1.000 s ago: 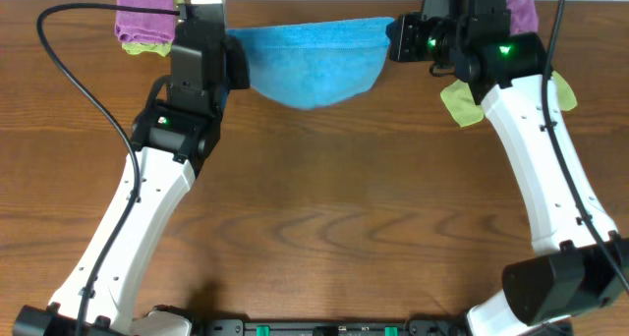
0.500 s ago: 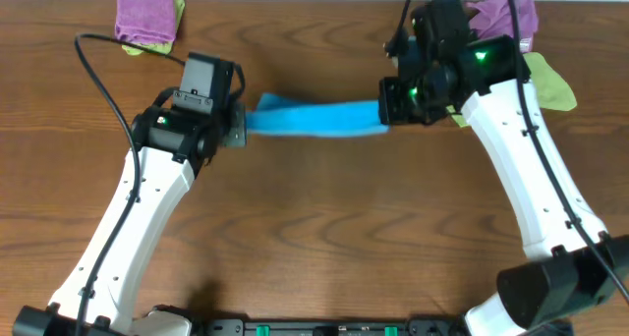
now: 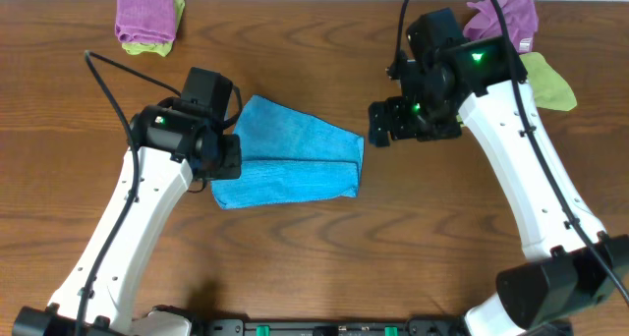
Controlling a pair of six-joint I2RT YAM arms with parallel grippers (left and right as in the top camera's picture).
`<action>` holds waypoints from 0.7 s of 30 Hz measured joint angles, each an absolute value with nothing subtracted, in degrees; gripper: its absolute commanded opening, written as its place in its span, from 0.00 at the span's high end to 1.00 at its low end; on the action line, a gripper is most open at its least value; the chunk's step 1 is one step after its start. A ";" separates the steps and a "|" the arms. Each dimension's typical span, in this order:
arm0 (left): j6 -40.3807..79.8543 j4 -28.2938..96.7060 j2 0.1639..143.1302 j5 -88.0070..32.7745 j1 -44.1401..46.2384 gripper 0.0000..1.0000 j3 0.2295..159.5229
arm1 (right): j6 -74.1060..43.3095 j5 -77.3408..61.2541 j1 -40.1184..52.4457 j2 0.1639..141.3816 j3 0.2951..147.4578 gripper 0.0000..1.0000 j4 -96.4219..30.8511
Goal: Fold the cloth
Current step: 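Lower the stretched cloth onto the table with both grippers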
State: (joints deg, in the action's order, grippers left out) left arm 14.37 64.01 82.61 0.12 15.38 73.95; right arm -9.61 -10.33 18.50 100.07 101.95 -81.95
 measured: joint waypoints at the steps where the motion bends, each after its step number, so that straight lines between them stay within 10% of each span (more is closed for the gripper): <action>1: 14.37 64.10 82.61 0.12 15.35 0.52 73.95 | -9.28 -10.22 18.50 100.07 101.95 0.17 -81.21; 5: 14.59 59.40 82.61 -0.05 15.38 0.46 73.93 | -6.66 -9.72 19.09 100.07 101.36 0.30 -75.55; 8: 14.83 52.88 82.70 -0.01 15.38 0.63 73.78 | -4.78 -9.54 19.86 100.07 97.95 0.98 -70.24; 11: 15.20 48.77 84.38 -1.02 15.35 0.94 73.73 | -4.34 -9.74 20.12 100.71 92.07 0.98 -65.58; 21: 14.96 34.44 101.56 -2.94 15.38 0.94 73.49 | -3.81 -11.60 23.33 101.84 76.79 0.98 -48.27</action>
State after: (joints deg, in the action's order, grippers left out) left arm 14.96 34.44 101.56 -2.94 15.38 73.49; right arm -3.81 -11.60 23.33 101.84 76.79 -48.27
